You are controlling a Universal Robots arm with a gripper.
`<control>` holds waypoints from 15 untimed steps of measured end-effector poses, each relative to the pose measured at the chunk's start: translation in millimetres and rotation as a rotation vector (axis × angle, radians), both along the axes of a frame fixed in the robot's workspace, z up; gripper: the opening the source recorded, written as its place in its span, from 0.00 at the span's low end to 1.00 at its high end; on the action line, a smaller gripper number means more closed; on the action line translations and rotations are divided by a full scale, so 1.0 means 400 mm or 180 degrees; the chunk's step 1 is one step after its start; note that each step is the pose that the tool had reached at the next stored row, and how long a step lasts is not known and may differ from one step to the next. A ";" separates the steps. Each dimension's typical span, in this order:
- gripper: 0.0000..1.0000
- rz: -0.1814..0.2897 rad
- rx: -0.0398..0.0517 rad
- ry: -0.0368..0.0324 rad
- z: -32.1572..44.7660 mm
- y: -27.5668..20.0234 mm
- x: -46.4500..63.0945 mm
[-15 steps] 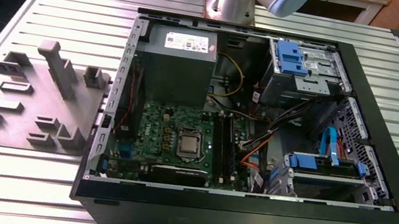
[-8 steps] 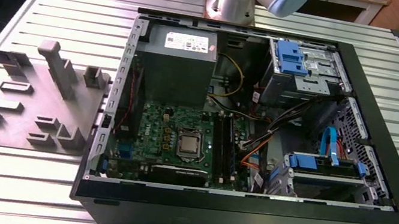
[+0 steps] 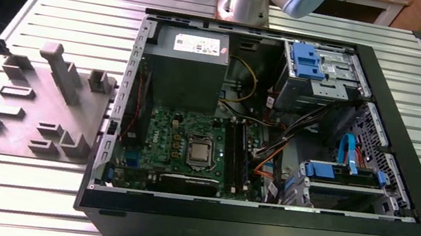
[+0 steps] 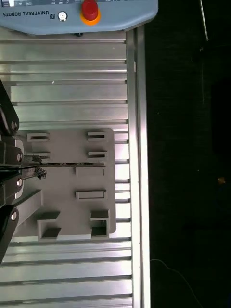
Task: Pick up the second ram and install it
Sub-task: 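Pick up the second ram and move it above second insertion slot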
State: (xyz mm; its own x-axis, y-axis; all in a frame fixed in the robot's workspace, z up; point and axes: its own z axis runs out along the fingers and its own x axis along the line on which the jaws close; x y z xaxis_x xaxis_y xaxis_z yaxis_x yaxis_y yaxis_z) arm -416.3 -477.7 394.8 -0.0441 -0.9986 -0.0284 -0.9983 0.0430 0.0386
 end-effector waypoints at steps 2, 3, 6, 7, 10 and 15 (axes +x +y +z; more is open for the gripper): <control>0.11 0.0000 0.0000 0.0000 0.010 0.000 0.000; 0.11 0.0000 0.0000 0.0000 0.014 0.000 0.000; 0.11 0.0000 0.0000 0.0000 0.018 0.000 0.000; 0.11 0.0000 0.0000 0.0000 0.019 0.000 0.000; 0.11 0.0000 0.0000 0.0000 0.019 0.000 0.000; 0.11 0.0000 0.0000 0.0001 0.020 0.000 0.001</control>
State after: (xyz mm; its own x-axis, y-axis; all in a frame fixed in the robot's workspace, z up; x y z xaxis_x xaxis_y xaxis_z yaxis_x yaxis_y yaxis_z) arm -415.7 -477.5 402.8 -0.0442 -0.9986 -0.0283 -0.9983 0.0431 0.0388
